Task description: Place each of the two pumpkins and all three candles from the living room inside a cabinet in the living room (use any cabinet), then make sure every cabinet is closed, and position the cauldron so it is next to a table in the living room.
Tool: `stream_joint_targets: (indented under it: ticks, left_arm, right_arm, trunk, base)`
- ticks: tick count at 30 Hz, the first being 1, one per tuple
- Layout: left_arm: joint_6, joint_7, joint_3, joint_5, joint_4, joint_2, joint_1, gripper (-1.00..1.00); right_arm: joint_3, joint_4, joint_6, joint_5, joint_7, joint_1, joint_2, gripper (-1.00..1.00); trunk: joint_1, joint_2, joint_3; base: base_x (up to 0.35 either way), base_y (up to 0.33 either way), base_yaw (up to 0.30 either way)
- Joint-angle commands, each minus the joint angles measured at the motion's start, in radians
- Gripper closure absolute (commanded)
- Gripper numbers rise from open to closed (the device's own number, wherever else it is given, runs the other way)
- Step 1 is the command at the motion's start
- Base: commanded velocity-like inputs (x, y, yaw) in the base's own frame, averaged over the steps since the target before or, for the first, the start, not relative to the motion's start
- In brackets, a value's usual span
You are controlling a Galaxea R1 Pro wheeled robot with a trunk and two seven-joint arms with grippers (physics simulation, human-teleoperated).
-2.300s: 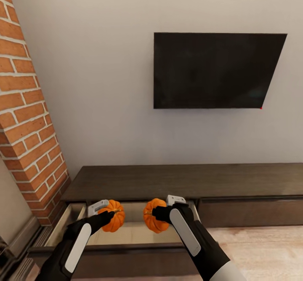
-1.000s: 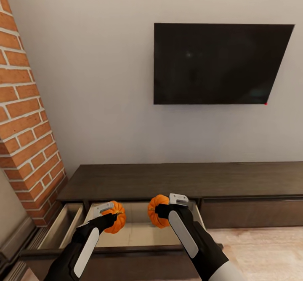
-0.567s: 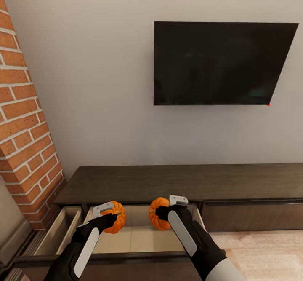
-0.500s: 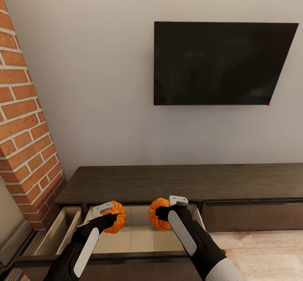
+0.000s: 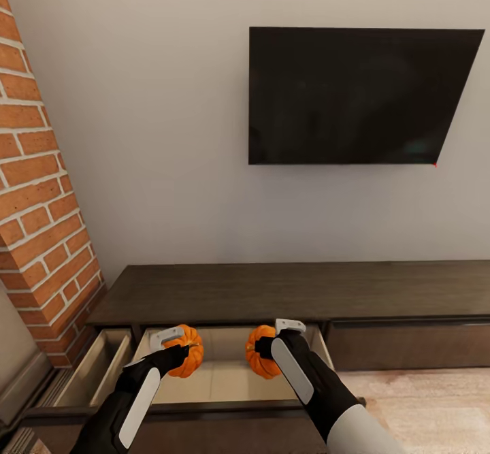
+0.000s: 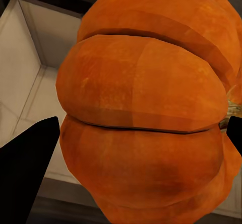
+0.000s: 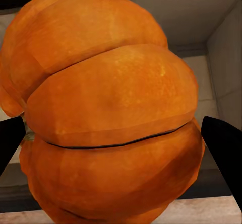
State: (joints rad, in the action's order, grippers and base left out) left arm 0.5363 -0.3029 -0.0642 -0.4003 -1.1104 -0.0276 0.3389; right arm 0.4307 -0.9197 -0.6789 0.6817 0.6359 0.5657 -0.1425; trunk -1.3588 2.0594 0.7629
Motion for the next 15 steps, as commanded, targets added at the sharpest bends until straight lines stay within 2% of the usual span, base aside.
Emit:
stream_joint_targets:
  ticks: [1, 15]
  left_arm:
    - [0.0, -0.002, 0.0, 0.002, 0.0, -0.001, 0.0, 1.0]
    - [-0.034, -0.002, -0.002, 0.0, 0.007, -0.002, 0.0, 1.0]
  right_arm:
    - [0.001, 0.0, 0.001, -0.001, 0.002, 0.0, 0.0, 1.0]
    - [0.003, -0.001, 0.006, -0.002, 0.002, 0.0, -0.001, 1.0]
  trunk:
    - [-0.004, 0.007, 0.003]
    - [-0.058, 0.105, 0.047]
  base:
    - [0.0, 0.0, 0.0]
    - [0.0, 0.0, 0.0]
